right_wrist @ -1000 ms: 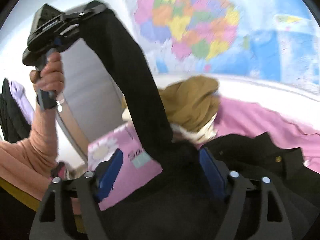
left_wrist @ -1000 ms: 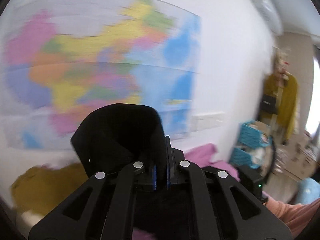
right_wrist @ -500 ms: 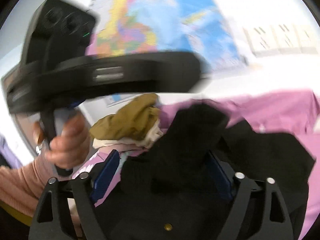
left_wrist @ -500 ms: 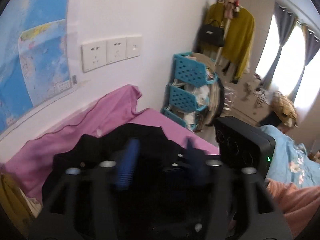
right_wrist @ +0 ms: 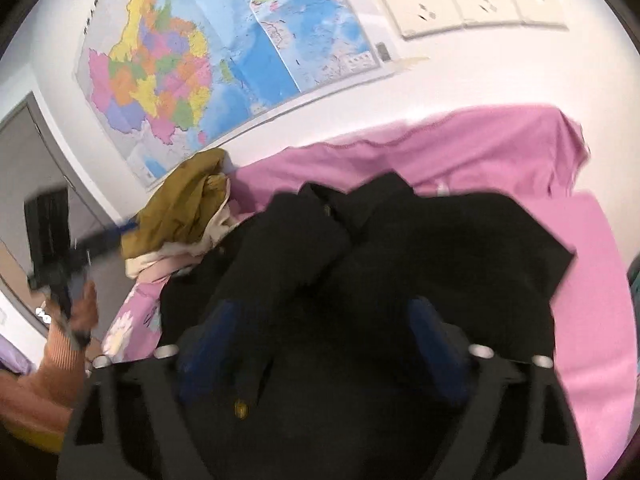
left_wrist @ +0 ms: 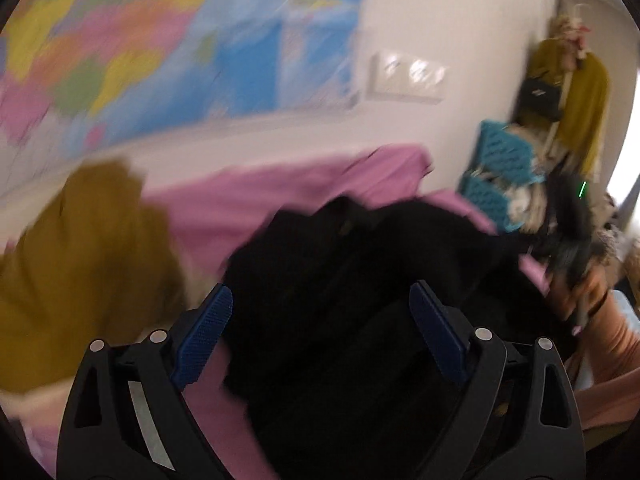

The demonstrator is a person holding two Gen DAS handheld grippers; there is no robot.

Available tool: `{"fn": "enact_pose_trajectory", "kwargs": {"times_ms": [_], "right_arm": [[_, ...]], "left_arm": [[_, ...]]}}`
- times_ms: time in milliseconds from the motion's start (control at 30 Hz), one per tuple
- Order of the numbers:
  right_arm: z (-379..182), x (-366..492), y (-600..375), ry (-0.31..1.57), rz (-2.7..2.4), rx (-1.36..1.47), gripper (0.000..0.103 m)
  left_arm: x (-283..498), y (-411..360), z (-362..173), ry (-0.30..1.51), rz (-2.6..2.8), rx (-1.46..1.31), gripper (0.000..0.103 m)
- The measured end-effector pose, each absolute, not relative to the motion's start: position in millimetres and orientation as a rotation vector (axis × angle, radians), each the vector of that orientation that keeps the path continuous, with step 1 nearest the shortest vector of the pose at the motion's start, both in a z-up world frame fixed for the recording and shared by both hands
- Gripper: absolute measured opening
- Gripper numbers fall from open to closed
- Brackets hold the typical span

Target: Fold large clothes

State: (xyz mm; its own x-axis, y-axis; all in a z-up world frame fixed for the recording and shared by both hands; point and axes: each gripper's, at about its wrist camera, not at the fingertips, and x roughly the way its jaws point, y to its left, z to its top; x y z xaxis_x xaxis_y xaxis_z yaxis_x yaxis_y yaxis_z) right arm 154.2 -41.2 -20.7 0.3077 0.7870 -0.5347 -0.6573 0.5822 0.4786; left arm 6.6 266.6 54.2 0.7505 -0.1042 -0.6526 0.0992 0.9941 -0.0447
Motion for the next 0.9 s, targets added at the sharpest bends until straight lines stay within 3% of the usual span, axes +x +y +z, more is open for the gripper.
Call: {"fn": "enact_pose_trajectory", "kwargs": {"times_ms": [200, 233, 267, 300, 333, 500, 567, 633, 733, 900], "right_arm": [[-19.2, 196.7, 45.2, 0.96, 0.981, 0.079, 0.094], [-24.8, 202.3, 59.0, 0.998, 0.995, 0.056, 0.08], [-26.9, 205.3, 64.8, 1.009, 1.01, 0.058, 0.041], [-26.7, 207.0, 66.3, 1.018, 1.026, 0.071, 0.018], [-23.9, 207.8, 62.5, 1.012, 1.031, 0.092, 0.014], [34.1, 187.0, -30.2, 0.65, 1.072, 0.313, 0.014], [41.0, 178.3, -61.1, 0.569, 1.022, 0.304, 0.022], [32.3, 173.6, -83.3, 0.596, 1.006, 0.255, 0.042], [-4.7, 166.5, -101.1, 0.744, 0.928, 0.135, 0.056], [-49.4, 156.4, -137.1, 0.897, 0.801, 0.09, 0.056]], "left_arm": [[-15.6, 294.7, 21.8, 0.748, -0.048, -0.076, 0.089], [-16.5, 294.2, 17.7, 0.757, -0.053, -0.083, 0.089], [-17.6, 295.4, 13.1, 0.768, -0.053, -0.084, 0.089], [-18.4, 295.6, 10.1, 0.777, -0.048, -0.077, 0.089], [-18.6, 294.2, 7.0, 0.786, -0.046, -0.062, 0.089], [-15.5, 291.6, -0.1, 0.792, -0.088, -0.057, 0.089], [-11.9, 288.9, -4.0, 0.791, -0.104, -0.058, 0.09], [-6.8, 283.5, -8.3, 0.798, -0.122, -0.059, 0.09], [2.1, 274.2, -17.4, 0.817, -0.146, -0.06, 0.09], [14.8, 255.4, -28.6, 0.846, -0.158, 0.0, 0.089]]}}
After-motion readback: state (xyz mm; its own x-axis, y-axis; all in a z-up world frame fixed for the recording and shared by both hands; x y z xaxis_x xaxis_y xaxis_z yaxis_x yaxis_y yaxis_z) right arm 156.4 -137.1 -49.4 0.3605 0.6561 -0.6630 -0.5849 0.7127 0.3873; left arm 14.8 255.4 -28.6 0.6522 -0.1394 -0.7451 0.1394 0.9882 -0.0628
